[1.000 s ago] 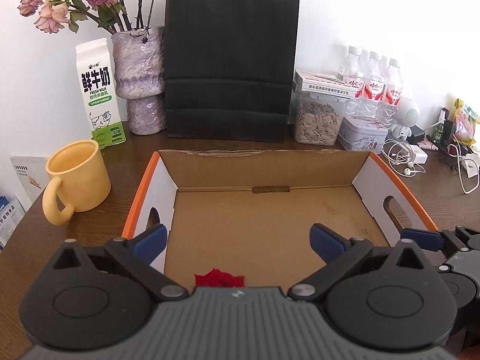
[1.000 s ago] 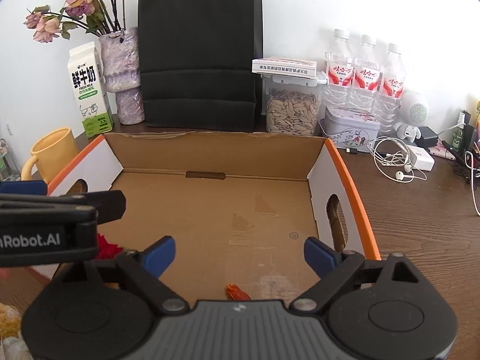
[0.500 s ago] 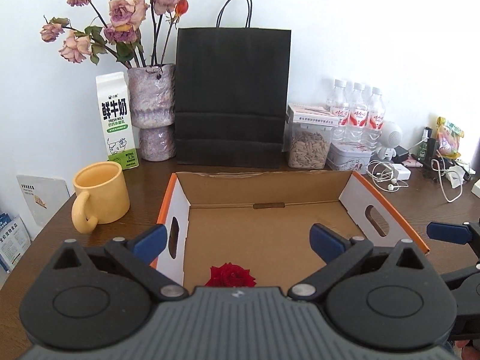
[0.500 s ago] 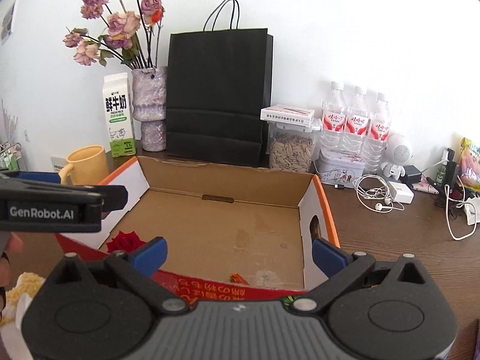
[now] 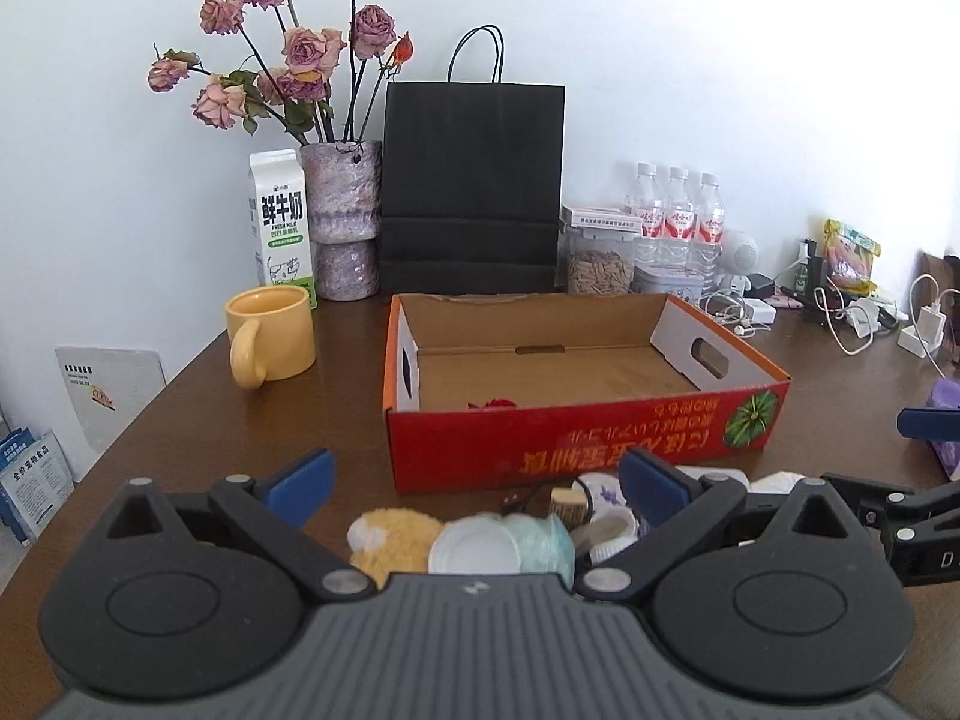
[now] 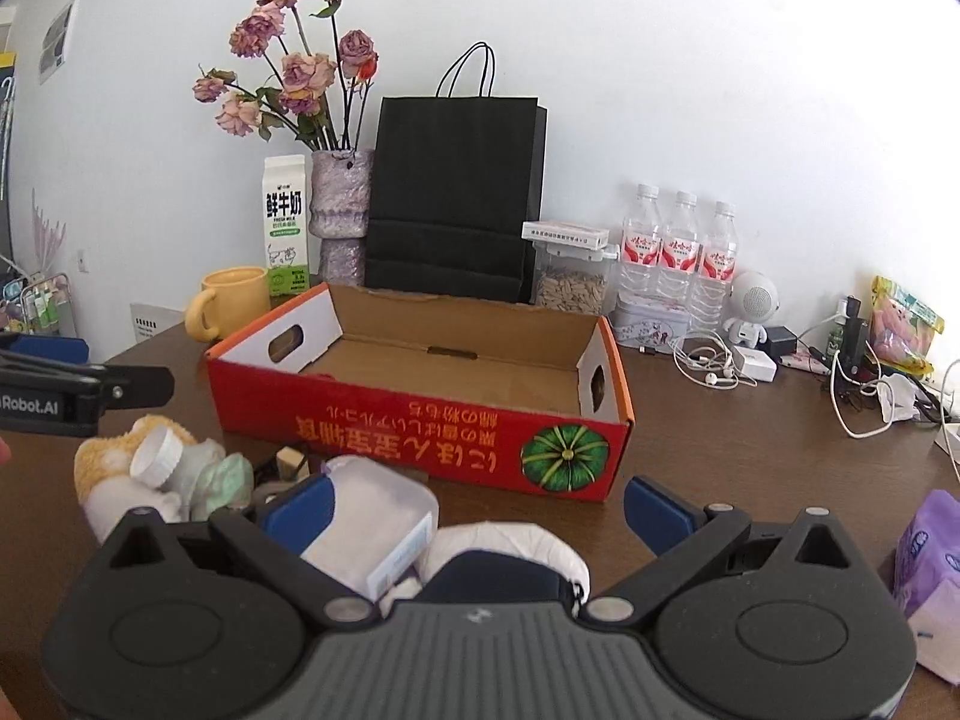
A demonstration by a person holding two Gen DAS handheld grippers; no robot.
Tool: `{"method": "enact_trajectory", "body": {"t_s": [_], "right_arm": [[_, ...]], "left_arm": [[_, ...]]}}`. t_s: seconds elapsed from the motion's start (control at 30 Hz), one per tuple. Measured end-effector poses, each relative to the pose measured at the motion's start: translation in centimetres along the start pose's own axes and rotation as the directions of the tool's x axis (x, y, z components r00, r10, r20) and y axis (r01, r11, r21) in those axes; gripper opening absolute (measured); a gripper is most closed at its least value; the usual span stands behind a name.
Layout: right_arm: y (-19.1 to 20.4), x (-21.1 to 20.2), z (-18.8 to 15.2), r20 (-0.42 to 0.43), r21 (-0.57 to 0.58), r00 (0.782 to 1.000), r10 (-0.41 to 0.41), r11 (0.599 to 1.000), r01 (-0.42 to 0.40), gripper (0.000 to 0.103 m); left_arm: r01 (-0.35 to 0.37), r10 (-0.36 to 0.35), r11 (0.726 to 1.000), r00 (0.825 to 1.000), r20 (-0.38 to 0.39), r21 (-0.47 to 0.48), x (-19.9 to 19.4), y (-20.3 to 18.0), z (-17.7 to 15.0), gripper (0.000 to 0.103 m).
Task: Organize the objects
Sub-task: 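Move the left gripper to the white bottle cap while the right gripper approaches the navy pouch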
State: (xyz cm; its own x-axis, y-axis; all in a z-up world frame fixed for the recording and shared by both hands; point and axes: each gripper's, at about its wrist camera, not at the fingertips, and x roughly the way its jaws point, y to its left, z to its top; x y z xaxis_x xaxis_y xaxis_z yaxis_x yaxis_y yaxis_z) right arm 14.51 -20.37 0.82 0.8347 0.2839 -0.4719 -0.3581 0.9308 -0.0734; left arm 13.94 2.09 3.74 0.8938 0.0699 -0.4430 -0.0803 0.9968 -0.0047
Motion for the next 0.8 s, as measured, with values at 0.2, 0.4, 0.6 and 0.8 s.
{"method": "enact_trajectory", "body": {"t_s": [0.2, 0.4, 0.6, 0.8], "right_arm": [[1.1, -2.1, -3.4, -0.039, 0.028, 0.999, -0.002, 1.0, 0.003, 0.103], [2.0, -2.0, -5.5, -0.109, 0.094, 0.994, -0.013, 0.995, 0.024, 0.103], [3.5, -0.9, -5.3, -0.113, 0.02, 0.988, -0.105, 0.994, 0.108, 0.103], [4.6, 1.0, -5.1, -0.113, -0.052, 0.978, -0.173, 0.984, 0.168, 0.101]], "left_arm": [[-0.003, 0.003, 1.0, 0.999, -0.04, -0.014, -2.3, 1.5, -3.2, 0.103], [0.0, -0.008, 0.995, 0.996, -0.083, -0.101, -3.4, 3.3, -5.2, 0.103], [-0.005, -0.005, 0.995, 0.995, -0.1, -0.096, -3.2, 3.3, -5.4, 0.103], [-0.009, -0.002, 0.995, 0.993, -0.116, -0.1, -2.6, 3.3, -5.6, 0.103]]}}
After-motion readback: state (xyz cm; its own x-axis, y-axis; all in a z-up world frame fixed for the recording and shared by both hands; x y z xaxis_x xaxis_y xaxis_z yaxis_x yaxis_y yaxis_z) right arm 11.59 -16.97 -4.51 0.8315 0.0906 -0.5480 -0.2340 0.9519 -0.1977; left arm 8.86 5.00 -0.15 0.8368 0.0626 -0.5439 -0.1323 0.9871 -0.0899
